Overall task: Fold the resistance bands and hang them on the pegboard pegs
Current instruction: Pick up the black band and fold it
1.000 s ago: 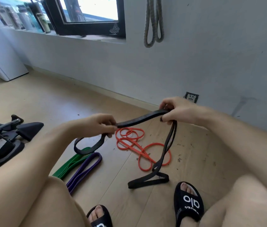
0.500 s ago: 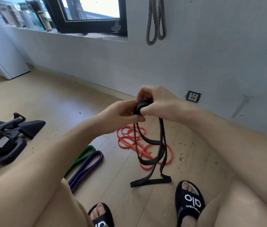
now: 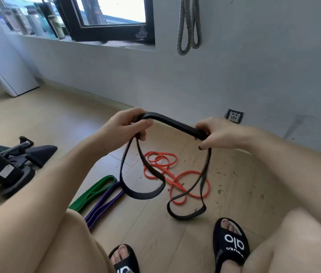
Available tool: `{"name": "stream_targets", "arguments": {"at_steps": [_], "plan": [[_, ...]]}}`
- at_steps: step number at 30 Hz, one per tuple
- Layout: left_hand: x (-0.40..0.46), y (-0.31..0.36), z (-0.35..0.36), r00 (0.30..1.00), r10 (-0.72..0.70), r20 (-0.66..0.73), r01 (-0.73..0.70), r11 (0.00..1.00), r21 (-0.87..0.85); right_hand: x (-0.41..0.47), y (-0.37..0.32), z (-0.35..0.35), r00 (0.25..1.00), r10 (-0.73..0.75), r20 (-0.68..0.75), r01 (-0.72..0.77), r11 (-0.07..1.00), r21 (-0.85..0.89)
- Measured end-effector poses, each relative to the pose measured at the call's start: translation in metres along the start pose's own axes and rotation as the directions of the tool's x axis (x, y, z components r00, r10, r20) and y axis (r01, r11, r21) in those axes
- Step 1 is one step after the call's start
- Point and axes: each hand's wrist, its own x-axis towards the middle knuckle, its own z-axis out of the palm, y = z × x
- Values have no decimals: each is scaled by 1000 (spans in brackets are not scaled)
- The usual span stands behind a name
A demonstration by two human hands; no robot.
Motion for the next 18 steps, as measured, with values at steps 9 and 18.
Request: {"name": "stream_targets", "arguments": {"at_steps": [9, 18], "plan": [[-7, -33, 9, 842, -403, 359, 232, 871, 433, -7, -30, -12, 979, -110, -170, 164, 922, 351], [3, -12, 29, 951, -148, 271, 114, 984, 138, -5, -54, -9, 936, -164, -311, 268, 906, 327]]}}
